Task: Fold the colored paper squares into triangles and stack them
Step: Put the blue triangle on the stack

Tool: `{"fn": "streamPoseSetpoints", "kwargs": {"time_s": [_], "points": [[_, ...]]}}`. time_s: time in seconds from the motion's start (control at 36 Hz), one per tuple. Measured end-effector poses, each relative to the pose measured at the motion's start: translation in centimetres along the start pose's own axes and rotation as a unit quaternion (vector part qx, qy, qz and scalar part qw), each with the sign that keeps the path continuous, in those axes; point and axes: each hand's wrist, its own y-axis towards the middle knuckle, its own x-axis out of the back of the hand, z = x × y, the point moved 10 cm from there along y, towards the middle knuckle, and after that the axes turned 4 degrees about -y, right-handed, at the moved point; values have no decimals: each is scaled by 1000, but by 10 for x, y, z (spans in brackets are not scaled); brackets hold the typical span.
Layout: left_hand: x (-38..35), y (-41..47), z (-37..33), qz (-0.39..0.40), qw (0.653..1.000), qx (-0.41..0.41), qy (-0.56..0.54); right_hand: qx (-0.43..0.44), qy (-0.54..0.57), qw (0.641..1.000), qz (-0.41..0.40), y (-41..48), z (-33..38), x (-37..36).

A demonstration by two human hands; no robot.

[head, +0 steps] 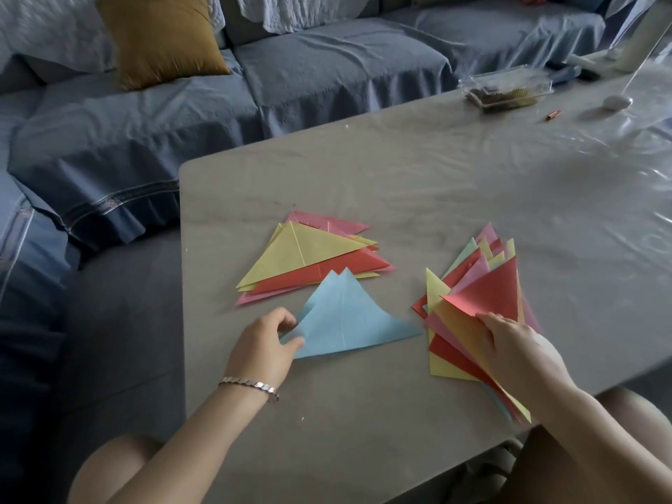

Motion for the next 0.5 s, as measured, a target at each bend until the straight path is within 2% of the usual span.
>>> {"fn": "streamPoseSetpoints", "kwargs": {"time_s": [0.14, 0.25, 0.39, 0.44, 0.5], "points": [[44, 14, -37, -98, 989, -88, -71, 1, 13, 1000, 6, -3, 11, 2], [72, 49, -42, -148, 980, -95, -95, 3, 27, 1000, 8, -4, 18, 2], [70, 87, -16, -147, 988, -11, -56, 8, 45, 999, -8, -8, 34, 8], [61, 83, -20, -146, 989, -7, -24, 13, 53, 998, -20, -10, 43, 14], [41, 70, -30, -103, 993, -14, -59, 21, 83, 996, -33, -13, 55, 17]]}}
